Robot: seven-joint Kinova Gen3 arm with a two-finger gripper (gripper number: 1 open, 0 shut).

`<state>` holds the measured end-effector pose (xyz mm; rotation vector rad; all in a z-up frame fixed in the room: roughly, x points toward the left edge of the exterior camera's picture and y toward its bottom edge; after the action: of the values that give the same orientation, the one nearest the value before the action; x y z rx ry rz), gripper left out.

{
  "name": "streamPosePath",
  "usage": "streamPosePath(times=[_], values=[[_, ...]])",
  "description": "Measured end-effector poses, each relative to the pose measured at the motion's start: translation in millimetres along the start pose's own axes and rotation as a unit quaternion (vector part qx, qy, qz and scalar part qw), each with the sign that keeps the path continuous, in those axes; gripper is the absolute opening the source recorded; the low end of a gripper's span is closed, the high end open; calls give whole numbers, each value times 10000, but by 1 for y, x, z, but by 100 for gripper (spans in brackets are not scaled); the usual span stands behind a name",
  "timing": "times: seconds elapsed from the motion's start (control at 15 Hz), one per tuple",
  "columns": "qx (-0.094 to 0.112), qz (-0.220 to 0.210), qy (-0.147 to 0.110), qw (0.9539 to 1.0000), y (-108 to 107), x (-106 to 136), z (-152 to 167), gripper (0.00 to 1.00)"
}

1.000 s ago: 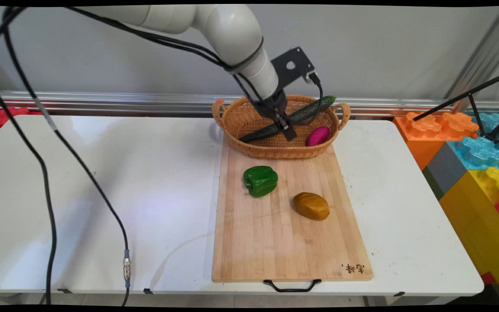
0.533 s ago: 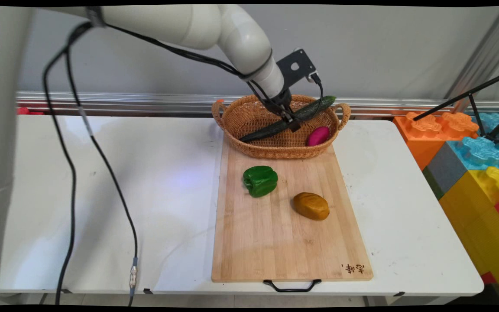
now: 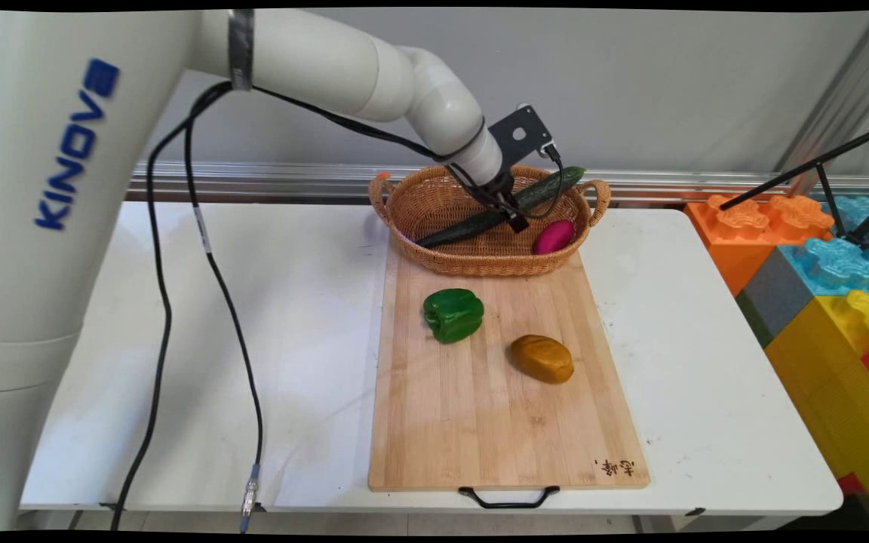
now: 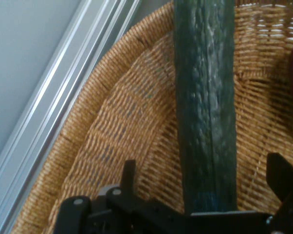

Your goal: Pick up the cucumber from the vegetable basket, then place the picked object on the cutting board

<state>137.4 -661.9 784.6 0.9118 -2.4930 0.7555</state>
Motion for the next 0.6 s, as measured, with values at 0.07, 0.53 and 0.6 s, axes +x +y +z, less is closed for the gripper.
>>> streamPosePath(times=[0.07, 0.53, 0.6], values=[[-1, -7, 12, 10000, 0, 0, 3, 100], [22, -39, 70, 10000, -1, -1, 18, 0], [23, -49, 67, 10000, -2, -2, 18, 0]])
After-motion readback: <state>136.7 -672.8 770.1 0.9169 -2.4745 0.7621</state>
